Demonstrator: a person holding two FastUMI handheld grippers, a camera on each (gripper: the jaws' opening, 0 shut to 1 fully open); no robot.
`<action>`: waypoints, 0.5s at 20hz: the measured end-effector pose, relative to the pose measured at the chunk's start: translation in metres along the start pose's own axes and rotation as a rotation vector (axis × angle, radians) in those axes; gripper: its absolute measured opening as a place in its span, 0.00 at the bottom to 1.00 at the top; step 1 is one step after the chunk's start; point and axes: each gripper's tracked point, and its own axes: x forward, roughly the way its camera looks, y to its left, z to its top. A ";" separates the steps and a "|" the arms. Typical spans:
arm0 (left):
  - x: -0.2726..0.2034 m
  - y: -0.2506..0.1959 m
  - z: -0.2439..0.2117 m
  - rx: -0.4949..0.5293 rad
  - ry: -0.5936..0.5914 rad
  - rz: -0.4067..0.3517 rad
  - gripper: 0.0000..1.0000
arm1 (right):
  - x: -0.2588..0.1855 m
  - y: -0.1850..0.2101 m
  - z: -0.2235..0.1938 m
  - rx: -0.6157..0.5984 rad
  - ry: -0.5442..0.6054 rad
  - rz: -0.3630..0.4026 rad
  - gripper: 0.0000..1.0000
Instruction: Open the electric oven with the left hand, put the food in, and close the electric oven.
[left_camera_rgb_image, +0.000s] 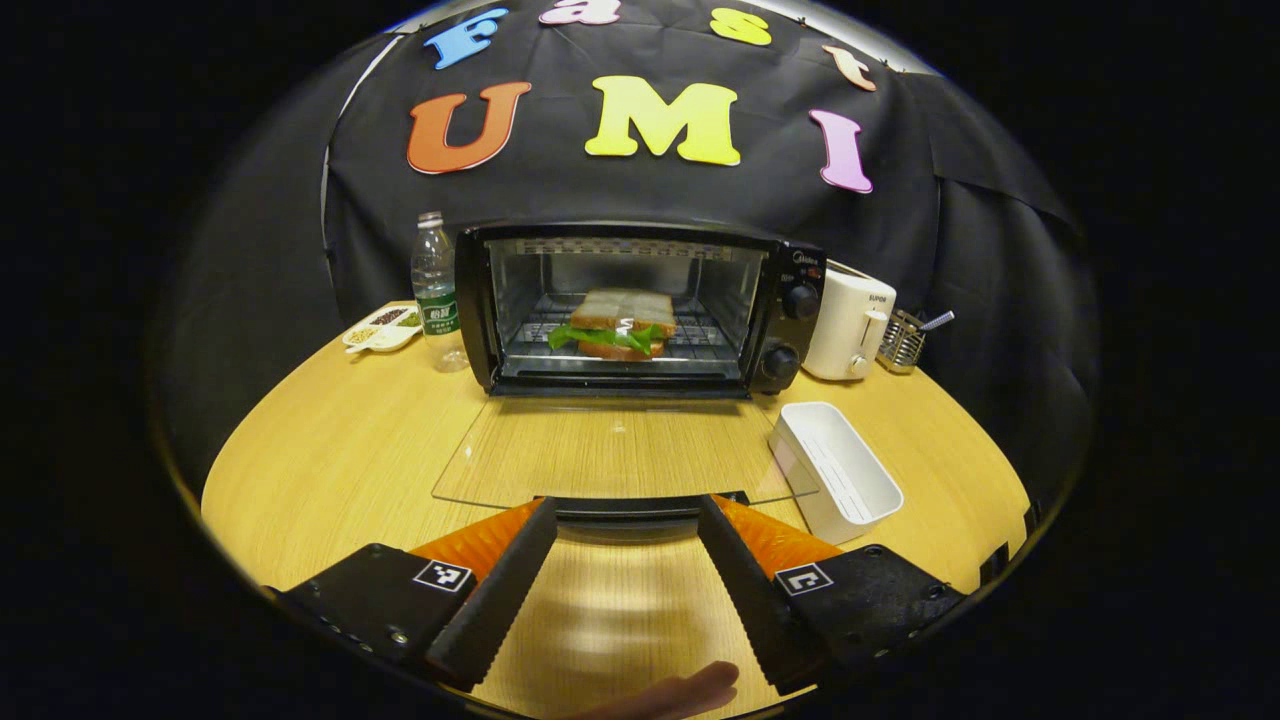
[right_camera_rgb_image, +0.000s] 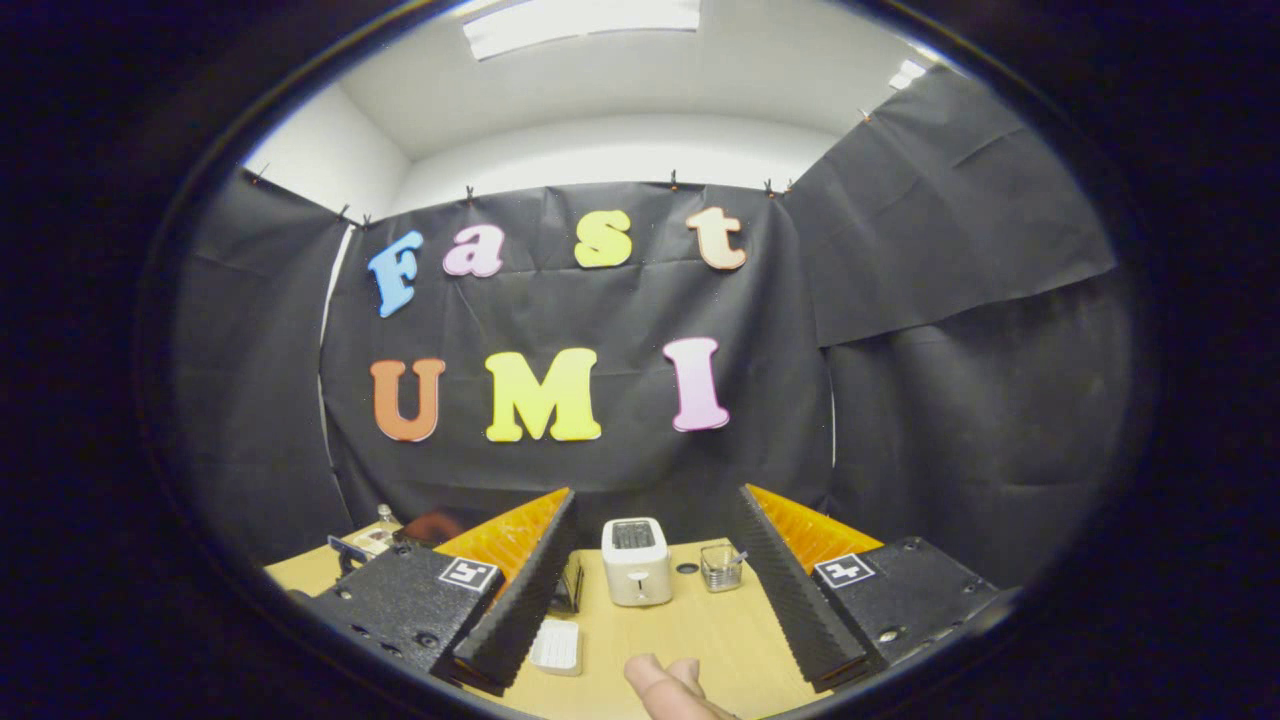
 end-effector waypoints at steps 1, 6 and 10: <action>0.004 -0.002 -0.006 0.003 0.019 0.009 0.94 | -0.001 -0.004 -0.005 -0.001 -0.001 0.003 0.89; 0.015 -0.010 -0.020 0.032 0.068 0.038 0.94 | -0.009 -0.015 -0.020 0.053 0.007 0.030 0.89; 0.026 -0.014 -0.025 0.032 0.098 0.039 0.94 | -0.004 -0.031 -0.026 0.028 -0.004 -0.013 1.00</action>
